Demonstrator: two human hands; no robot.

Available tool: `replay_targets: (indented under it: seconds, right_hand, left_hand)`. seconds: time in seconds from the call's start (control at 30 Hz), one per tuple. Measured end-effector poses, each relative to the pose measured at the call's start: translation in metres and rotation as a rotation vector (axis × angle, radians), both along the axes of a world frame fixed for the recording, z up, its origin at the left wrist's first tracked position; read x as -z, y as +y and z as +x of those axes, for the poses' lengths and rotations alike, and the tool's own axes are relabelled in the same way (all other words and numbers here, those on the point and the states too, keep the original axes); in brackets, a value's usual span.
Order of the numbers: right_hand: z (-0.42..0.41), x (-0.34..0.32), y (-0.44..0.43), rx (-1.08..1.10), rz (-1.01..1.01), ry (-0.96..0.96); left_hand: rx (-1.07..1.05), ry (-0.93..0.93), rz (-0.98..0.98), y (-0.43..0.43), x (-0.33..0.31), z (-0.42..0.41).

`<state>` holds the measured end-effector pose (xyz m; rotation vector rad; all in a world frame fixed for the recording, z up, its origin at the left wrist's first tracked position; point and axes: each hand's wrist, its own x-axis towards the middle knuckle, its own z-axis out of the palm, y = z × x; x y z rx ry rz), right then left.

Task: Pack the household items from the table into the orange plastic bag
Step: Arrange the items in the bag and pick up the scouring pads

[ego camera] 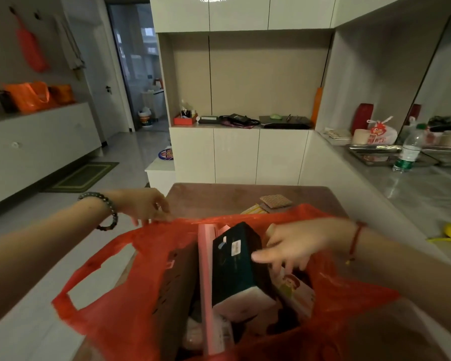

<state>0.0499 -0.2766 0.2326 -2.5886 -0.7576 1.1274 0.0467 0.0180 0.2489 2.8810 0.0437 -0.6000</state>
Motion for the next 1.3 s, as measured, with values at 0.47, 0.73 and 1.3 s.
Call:
replay_targets:
  seconds: [0.47, 0.73, 1.3]
  right_hand:
    - [0.28, 0.079, -0.014, 0.314, 0.312, -0.292]
    - [0.369, 0.226, 0.041, -0.398, -0.172, -0.555]
    - [0.38, 0.216, 0.041, 0.823, 0.748, -0.211]
  left_hand:
    - [0.085, -0.084, -0.107, -0.07, 0.06, 0.236]
    - [0.026, 0.067, -0.222, -0.081, 0.181, 0.326]
    - [-0.492, 0.111, -1.174, -0.082, 0.235, 0.321]
